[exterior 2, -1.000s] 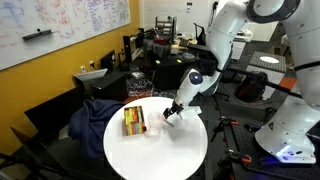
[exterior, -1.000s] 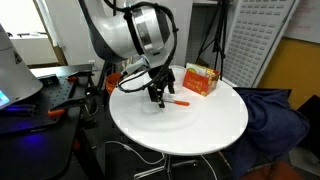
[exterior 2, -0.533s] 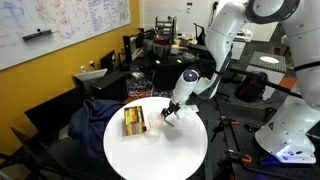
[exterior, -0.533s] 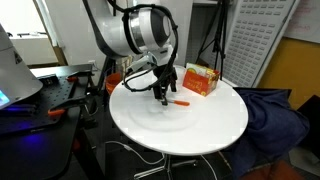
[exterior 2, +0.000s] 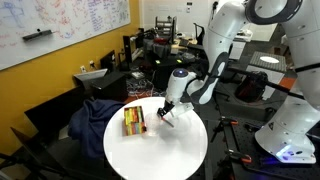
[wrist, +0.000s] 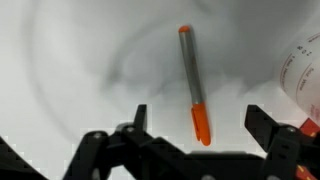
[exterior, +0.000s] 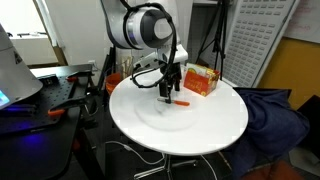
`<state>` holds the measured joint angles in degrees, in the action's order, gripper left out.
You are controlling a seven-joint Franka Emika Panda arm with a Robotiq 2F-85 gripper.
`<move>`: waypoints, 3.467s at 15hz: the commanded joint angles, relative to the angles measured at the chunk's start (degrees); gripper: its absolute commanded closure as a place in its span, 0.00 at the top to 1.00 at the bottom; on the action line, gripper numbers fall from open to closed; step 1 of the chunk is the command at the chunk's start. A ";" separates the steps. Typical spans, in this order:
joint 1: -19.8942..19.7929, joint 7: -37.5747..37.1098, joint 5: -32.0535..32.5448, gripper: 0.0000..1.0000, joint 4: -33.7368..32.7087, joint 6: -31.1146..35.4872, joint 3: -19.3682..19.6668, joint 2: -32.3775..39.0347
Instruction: Pick up the pen and put it in the cup
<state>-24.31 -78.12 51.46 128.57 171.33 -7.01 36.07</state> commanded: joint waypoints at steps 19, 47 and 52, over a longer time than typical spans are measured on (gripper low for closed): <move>21.36 47.65 -57.75 0.96 2.77 -1.31 15.81 -1.66; 19.67 56.48 -65.14 0.52 -0.57 0.27 13.14 3.18; 19.90 56.33 -65.09 0.15 -0.69 0.26 13.53 3.14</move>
<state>-4.64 -23.79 -12.35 128.71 171.02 6.70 38.62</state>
